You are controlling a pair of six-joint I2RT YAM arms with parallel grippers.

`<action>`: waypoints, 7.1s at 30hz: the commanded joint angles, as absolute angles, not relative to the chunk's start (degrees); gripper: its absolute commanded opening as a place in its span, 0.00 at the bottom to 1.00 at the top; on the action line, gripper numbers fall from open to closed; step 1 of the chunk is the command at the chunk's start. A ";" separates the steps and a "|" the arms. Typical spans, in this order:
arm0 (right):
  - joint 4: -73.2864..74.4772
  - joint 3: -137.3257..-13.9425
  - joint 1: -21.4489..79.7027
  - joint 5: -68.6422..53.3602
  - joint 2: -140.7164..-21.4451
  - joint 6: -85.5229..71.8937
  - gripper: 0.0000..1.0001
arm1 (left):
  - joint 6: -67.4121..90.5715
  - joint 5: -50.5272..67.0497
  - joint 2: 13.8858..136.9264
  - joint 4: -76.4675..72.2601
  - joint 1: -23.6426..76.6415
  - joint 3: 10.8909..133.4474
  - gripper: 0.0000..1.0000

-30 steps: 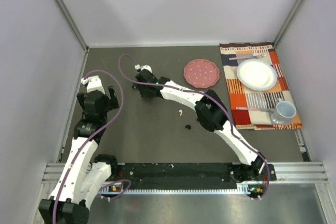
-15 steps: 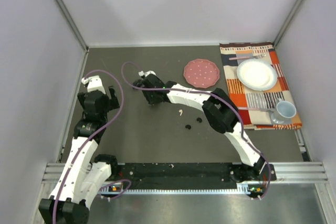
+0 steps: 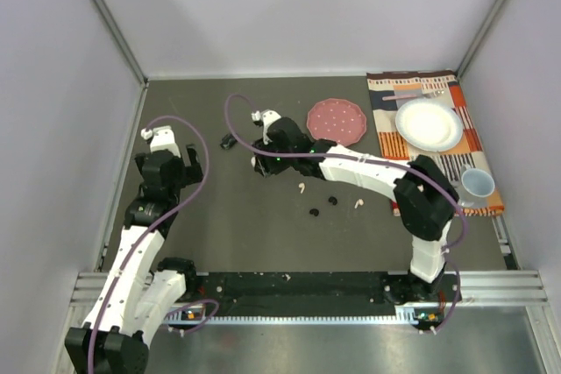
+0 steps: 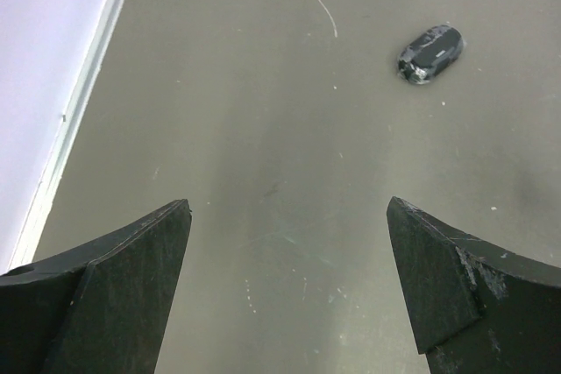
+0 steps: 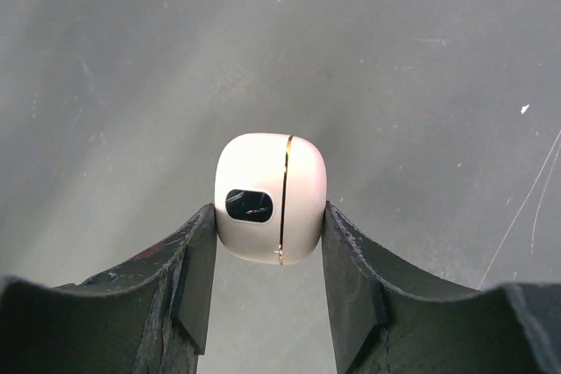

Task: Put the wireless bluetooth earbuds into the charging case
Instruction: Pass from the right arm to the left, then pass from the left arm to the right

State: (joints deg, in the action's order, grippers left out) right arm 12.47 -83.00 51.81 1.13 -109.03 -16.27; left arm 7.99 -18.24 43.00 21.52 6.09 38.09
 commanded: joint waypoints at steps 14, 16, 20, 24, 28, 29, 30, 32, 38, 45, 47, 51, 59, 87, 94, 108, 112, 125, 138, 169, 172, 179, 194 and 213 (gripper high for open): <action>-3.25 -66.98 49.83 -12.21 -90.27 -5.54 0.05 | 14.94 36.80 48.24 11.34 5.98 44.03 0.99; -3.78 -65.22 49.83 -12.83 -88.51 -4.84 0.05 | 15.38 44.62 51.41 11.25 5.98 45.79 0.99; -5.61 -62.06 49.83 -14.76 -83.60 -4.57 0.05 | 18.01 54.39 55.98 10.99 5.98 48.16 0.99; -6.59 -59.16 49.83 -15.29 -80.25 -4.75 0.05 | 20.21 59.41 58.44 10.89 6.06 49.39 0.96; -5.28 -58.71 49.83 -15.29 -78.84 -3.61 0.05 | 21.00 59.76 59.59 12.13 6.24 50.53 0.96; -5.19 -58.71 49.92 -15.47 -78.66 -3.34 0.05 | 21.70 60.29 60.20 12.30 6.24 51.15 0.95; -4.66 -58.80 49.92 -15.73 -78.58 -2.90 0.05 | 22.06 60.38 61.34 12.91 6.50 51.41 0.94; -4.40 -58.89 50.01 -16.00 -78.57 -2.64 0.05 | 22.41 60.38 62.48 13.80 6.85 52.55 0.92; -3.60 -59.41 50.27 -15.65 -78.57 -2.02 0.05 | 21.10 57.57 64.60 17.04 8.00 54.14 0.89; -4.39 -59.76 50.80 -16.08 -79.19 -2.72 0.05 | 19.95 54.76 67.93 20.21 10.19 55.81 0.81; -4.66 -60.03 50.89 -16.43 -79.63 -3.16 0.05 | 19.78 53.88 68.38 20.13 11.42 56.42 0.81; -5.71 -60.29 51.15 -17.22 -80.24 -4.22 0.05 | 19.69 53.44 69.96 20.21 13.18 56.95 0.72; -6.06 -60.64 51.86 -16.96 -81.03 -4.83 0.05 | 18.81 53.00 70.58 20.30 14.85 57.13 0.49; -1.34 -54.67 45.19 -5.70 -65.13 -30.29 0.98 | 20.20 35.85 58.81 6.53 14.85 50.91 0.00; -5.26 -54.15 35.68 -20.47 -64.60 -59.82 0.98 | 25.58 38.49 55.64 -33.66 17.22 39.92 0.00; -17.30 -36.75 35.77 -8.97 -55.37 -79.01 0.99 | 30.49 33.05 75.75 -95.62 30.14 24.60 0.00; -21.44 -35.07 36.03 -8.35 -55.28 -82.44 0.99 | 23.82 26.64 75.24 -95.62 33.92 23.29 0.00; -20.83 -32.16 37.35 -5.62 -55.01 -87.28 0.99 | 21.45 23.29 69.70 -94.66 35.51 19.61 0.00; -29.00 -35.60 42.62 -6.33 -63.54 -89.82 0.99 | 19.51 21.97 64.43 -89.93 35.95 17.05 0.00; -45.08 -34.89 45.18 -10.81 -71.72 -98.52 0.59 | 16.87 21.01 65.30 -85.78 36.30 16.87 0.00; -45.88 -34.54 45.18 -10.81 -71.89 -98.70 0.54 | 16.88 20.92 65.65 -85.87 36.30 17.05 0.00; -47.90 -34.72 45.18 -11.25 -72.07 -97.74 0.33 | 17.14 21.44 66.18 -84.82 36.39 17.75 0.00; -28.48 -40.25 45.18 -7.83 -65.48 -81.66 0.24 | 16.79 24.43 63.37 -71.19 36.39 21.62 0.35; -31.20 -39.64 45.26 -7.56 -64.87 -80.24 0.20 | 17.49 27.33 64.95 -68.56 36.39 23.12 0.54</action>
State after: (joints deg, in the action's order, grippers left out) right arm -27.90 -38.39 44.60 -8.25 -66.37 -80.97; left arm 17.82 26.15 65.17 -67.11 36.12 21.54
